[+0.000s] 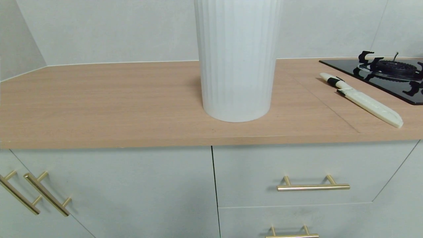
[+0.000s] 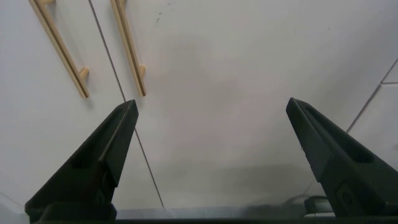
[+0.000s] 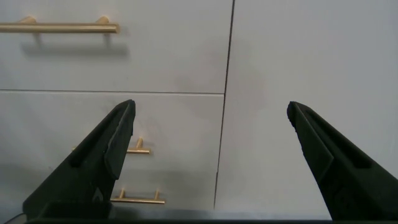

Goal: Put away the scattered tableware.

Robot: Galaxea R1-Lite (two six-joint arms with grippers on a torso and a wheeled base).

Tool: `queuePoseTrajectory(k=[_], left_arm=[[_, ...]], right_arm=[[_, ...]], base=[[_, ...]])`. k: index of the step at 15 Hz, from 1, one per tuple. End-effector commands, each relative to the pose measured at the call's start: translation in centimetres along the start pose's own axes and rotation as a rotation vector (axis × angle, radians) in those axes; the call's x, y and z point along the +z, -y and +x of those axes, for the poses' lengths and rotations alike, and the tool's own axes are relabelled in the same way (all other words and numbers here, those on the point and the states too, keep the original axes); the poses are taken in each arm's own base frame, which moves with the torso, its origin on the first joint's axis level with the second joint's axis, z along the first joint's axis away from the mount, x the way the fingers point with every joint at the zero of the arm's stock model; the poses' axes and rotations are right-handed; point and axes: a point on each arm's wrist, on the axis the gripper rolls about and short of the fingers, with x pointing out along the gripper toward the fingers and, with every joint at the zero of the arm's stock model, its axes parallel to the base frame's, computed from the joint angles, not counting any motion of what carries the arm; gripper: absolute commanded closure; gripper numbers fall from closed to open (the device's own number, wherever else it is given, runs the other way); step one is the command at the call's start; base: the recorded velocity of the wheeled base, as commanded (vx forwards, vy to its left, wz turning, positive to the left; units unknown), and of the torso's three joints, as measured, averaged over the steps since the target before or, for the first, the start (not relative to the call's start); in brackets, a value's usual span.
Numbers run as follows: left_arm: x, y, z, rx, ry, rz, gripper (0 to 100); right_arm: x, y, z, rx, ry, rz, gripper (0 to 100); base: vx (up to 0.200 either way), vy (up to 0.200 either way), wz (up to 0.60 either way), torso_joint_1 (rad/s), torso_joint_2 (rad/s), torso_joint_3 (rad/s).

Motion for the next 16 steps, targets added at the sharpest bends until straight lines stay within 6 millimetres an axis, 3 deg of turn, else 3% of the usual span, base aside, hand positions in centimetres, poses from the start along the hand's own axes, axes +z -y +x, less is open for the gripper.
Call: queuePoseTrajectory(k=[1, 10, 16], left_arm=[[0.01, 0.00, 0.01, 0.001, -0.001, 0.000, 0], [0.01, 0.00, 0.01, 0.001, -0.001, 0.000, 0], [0.01, 0.00, 0.01, 0.001, -0.001, 0.000, 0]], right_arm=[[0.01, 0.00, 0.01, 0.000, -0.001, -0.001, 0], [0.02, 0.00, 0.01, 0.000, 0.001, -0.001, 0], [0.01, 0.00, 0.01, 0.000, -0.001, 0.001, 0]], base=[[0.000, 0.000, 0.00, 0.000, 0.00, 0.000], [0.000, 0.000, 0.00, 0.000, 0.00, 0.000], [0.000, 0.000, 0.00, 0.088, -0.33, -0.272]])
